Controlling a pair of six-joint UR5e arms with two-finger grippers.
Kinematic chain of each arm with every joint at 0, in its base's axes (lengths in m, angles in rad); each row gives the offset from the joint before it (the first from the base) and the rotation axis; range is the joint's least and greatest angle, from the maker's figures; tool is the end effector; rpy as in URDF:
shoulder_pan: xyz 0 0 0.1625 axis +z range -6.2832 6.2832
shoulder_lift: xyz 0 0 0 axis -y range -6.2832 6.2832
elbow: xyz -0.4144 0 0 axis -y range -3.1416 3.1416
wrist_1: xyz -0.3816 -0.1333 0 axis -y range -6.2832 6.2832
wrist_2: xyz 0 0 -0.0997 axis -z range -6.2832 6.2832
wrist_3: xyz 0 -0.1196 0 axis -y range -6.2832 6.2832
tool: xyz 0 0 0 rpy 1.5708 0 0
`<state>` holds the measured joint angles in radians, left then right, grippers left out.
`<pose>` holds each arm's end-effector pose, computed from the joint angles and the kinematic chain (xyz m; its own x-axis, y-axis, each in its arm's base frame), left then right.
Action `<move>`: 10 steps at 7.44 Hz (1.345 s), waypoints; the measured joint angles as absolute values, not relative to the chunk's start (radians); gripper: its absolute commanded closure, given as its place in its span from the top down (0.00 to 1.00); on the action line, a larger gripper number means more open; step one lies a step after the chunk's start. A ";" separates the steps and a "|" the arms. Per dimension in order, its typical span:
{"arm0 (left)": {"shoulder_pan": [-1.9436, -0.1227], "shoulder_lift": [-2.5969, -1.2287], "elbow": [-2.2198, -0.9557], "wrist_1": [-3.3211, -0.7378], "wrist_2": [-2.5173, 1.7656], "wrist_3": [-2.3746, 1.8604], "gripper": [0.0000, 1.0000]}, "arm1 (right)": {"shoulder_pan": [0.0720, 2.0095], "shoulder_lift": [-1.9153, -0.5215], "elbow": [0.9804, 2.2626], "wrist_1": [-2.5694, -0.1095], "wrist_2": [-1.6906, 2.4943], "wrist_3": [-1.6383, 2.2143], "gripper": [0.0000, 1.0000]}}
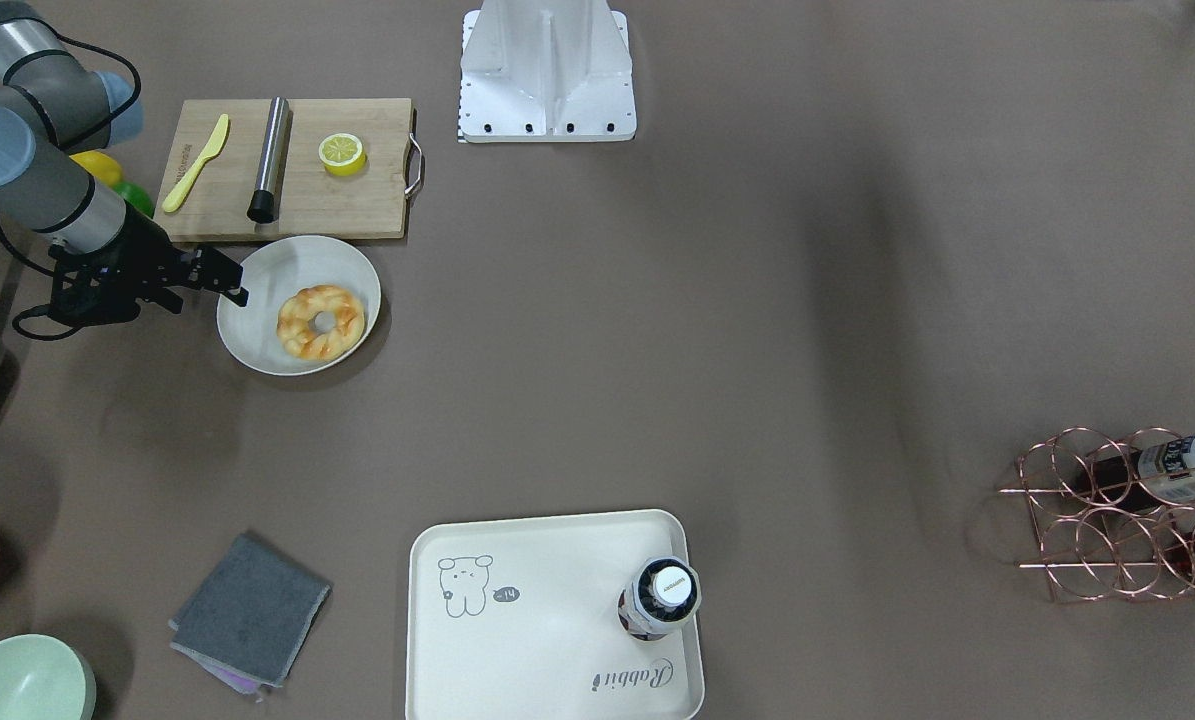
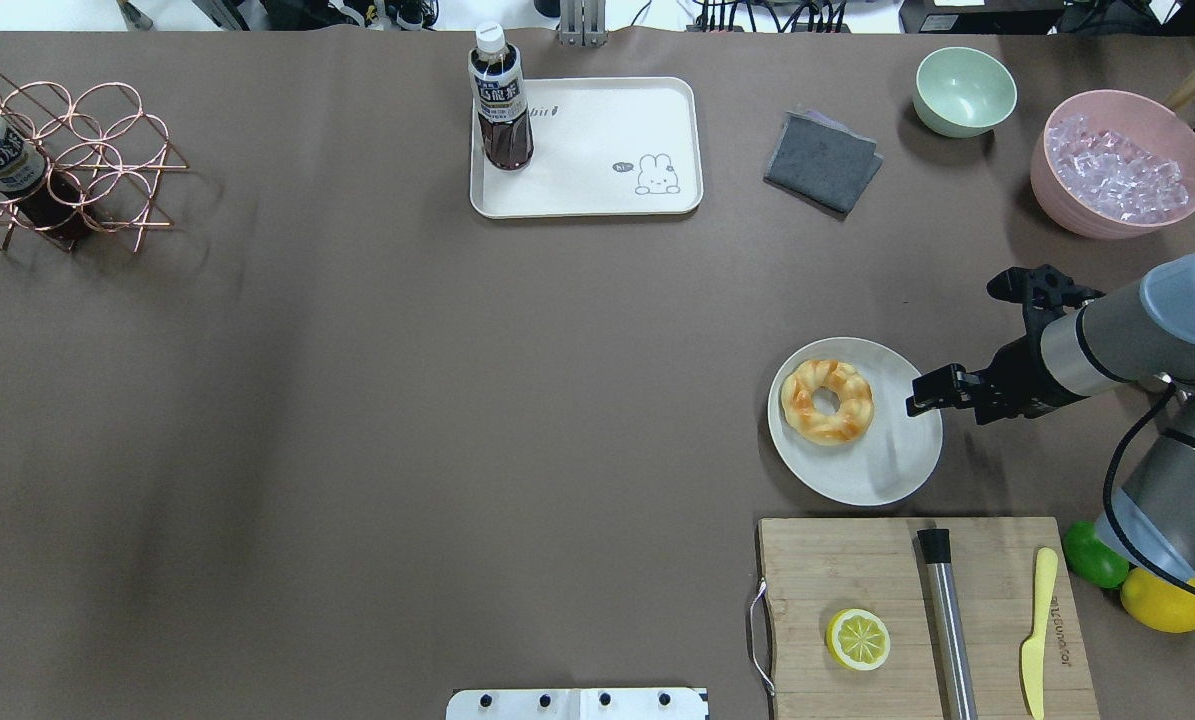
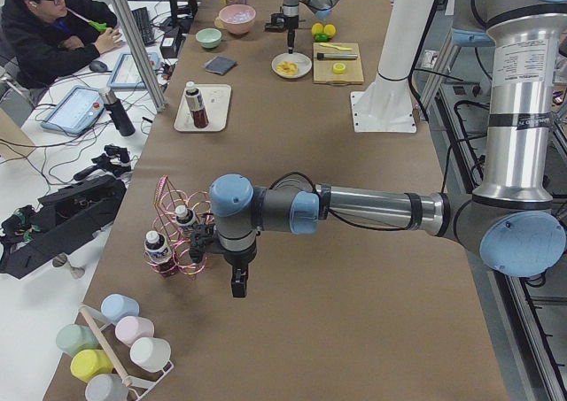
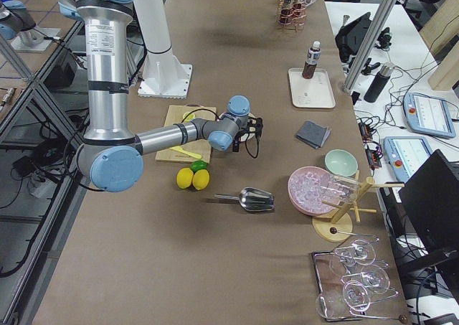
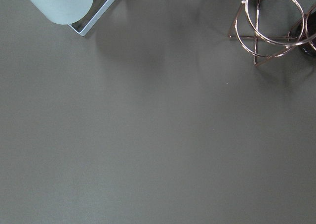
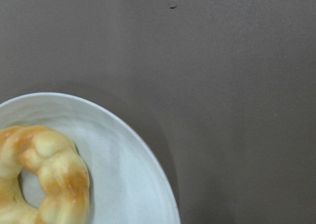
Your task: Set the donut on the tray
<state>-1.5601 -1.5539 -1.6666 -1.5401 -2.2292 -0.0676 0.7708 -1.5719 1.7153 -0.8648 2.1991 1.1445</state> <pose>-0.0550 -0.4782 0.6364 0.7895 -0.0296 -0.6130 0.0427 0.9991 0.0068 -0.3261 -0.4045 0.5114 0.5335 0.0518 0.8442 -0.0290 0.9987 -0.0430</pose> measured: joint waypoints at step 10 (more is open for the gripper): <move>-1.558 -1.552 -1.666 -1.540 -2.229 -0.067 0.98 | 0.737 -1.568 1.721 -0.851 2.175 1.216 0.00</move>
